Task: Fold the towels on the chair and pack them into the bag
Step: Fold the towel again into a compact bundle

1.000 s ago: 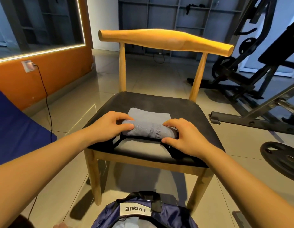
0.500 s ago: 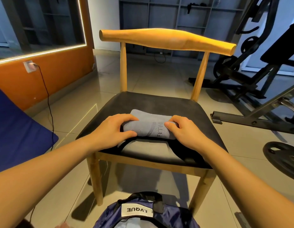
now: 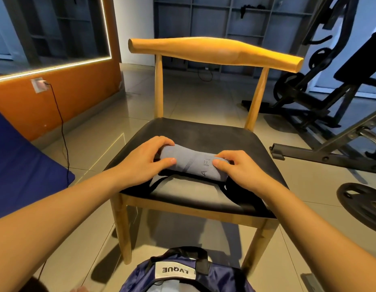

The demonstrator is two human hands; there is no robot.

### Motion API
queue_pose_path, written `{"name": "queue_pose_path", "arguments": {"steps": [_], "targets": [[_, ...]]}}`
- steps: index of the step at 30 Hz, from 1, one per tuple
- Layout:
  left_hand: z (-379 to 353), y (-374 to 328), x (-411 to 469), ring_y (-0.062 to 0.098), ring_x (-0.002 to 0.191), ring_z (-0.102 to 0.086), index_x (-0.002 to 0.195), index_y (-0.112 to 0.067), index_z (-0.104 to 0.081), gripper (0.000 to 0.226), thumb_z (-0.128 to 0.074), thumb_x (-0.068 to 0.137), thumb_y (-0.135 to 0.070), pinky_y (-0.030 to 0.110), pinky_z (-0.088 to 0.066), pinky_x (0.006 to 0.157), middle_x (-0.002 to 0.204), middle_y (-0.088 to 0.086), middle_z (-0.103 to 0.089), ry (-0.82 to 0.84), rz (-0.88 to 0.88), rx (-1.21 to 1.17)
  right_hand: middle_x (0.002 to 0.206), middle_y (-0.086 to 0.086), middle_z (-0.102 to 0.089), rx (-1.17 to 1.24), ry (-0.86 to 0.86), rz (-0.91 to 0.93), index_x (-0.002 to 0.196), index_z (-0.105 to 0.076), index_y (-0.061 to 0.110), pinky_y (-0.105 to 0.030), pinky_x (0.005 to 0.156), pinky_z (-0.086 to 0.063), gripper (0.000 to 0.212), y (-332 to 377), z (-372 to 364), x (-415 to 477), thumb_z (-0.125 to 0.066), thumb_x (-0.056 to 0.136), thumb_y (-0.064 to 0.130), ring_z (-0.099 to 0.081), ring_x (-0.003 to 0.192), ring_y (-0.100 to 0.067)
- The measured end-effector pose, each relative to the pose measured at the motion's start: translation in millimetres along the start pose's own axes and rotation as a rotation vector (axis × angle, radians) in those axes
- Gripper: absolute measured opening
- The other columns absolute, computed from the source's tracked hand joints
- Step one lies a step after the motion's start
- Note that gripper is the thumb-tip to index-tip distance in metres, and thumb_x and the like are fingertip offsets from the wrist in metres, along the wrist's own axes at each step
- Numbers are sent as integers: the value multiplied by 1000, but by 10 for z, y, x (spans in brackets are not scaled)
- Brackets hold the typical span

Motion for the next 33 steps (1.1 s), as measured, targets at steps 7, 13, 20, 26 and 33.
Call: {"name": "queue_pose_path", "arguments": {"steps": [7,13,20,26,33], "targets": [[22,36,49,7,105,-62,118,-33,-62,21,-57,100,-43,27,-55,92,115,-14,-65,76,77,-97,113,10,-63,-107,-109,64,118,-67,28,-24,88,-48,24,55,-20,-31,-64,97,39,-58,103,-7],[32,12,50,12,95,-64,107,-30,-62,16,-58,99,-44,20,-47,75,102,-7,-67,2,135,-122,118,9,-68,-188,53,142,128,-69,26,-31,93,-53,39,81,-24,-71,-69,93,43,-60,106,-8],[35,-6,-33,-2,107,-55,128,-39,-62,50,-73,83,-56,16,-46,86,116,-24,-61,98,-69,71,118,7,-70,-181,19,120,124,-71,24,-32,93,-53,30,110,-40,-9,-58,102,38,-62,105,-10],[115,9,67,-1,98,-64,112,-32,-73,32,-75,85,-49,20,-57,78,106,-16,-69,182,71,-131,116,20,-59,-191,28,194,123,-60,33,-27,90,-51,42,45,-61,-69,-76,87,45,-55,108,-4],[103,-70,64,8,97,-63,115,-27,-70,30,-71,90,-45,7,-49,68,105,-12,-65,187,197,-189,100,11,-73,-117,95,155,109,-73,26,-40,87,-56,21,52,-30,25,-66,96,41,-66,94,-9]]}}
Point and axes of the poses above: each hand's wrist, its own x-axis towards the middle knuckle, its own z-axis out of the back of the hand, y = z × x, the point moved 1 cm from there along x, towards the middle knuckle
